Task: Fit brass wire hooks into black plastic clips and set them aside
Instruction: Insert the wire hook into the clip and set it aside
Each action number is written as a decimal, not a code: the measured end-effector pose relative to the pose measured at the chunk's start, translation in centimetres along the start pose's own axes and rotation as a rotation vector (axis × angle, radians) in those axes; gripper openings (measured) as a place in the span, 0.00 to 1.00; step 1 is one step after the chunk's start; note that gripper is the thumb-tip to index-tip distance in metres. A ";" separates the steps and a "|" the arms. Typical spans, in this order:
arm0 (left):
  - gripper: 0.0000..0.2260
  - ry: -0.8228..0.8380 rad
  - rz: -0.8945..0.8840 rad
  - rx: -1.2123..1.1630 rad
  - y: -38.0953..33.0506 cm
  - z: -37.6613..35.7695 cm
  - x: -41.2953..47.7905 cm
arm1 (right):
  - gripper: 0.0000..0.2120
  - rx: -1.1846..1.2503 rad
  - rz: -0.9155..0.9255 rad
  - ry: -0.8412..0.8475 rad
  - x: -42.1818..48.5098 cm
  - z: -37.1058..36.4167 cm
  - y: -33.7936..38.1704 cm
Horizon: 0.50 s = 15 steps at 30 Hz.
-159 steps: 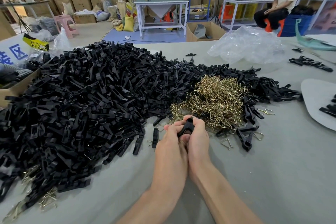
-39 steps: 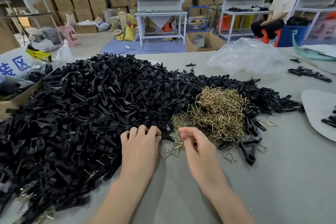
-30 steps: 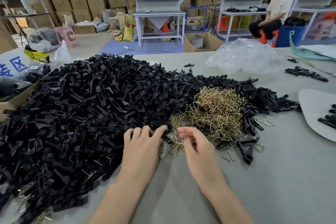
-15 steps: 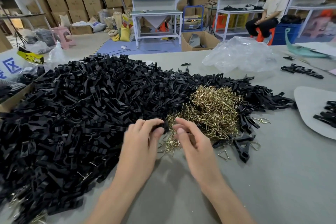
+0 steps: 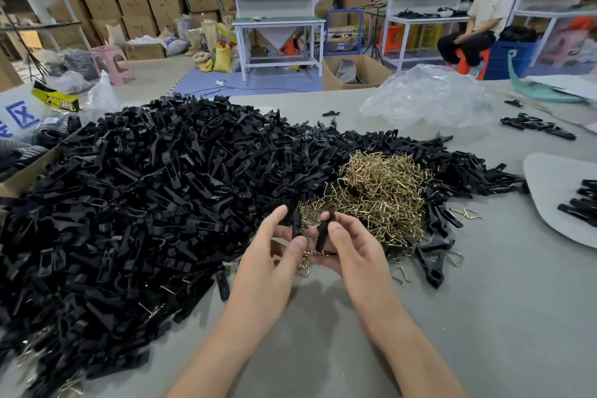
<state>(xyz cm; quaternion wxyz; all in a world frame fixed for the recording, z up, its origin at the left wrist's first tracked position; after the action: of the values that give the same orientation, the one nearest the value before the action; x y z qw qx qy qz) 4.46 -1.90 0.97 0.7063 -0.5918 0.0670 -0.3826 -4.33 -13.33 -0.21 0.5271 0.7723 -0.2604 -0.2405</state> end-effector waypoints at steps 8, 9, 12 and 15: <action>0.15 0.017 0.023 -0.131 -0.1 0.0 0.1 | 0.12 0.006 -0.082 0.047 0.3 0.1 -0.5; 0.16 0.018 0.012 -0.114 -0.2 0.0 0.1 | 0.12 -0.007 -0.077 0.053 0.3 0.1 -0.5; 0.19 0.014 -0.004 -0.075 -0.4 0.2 0.2 | 0.13 -0.019 -0.065 0.056 0.2 0.1 -0.5; 0.19 0.005 0.001 -0.086 -0.5 0.3 0.2 | 0.13 -0.037 -0.053 0.065 0.2 0.0 -0.5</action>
<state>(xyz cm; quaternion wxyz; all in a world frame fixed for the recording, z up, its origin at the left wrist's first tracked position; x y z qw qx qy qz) 4.56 -1.81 1.54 0.6804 -0.6205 0.0855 -0.3804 -4.11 -13.28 -0.74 0.5429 0.7764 -0.2184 -0.2339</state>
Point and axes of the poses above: each hand's wrist, its own x-axis towards the middle knuckle, its own z-axis out of the back of the hand, y = z × x, the point moved 3 cm from there along x, towards the middle knuckle, and after that the axes turned 9 degrees about -z, right-handed, at the moved point
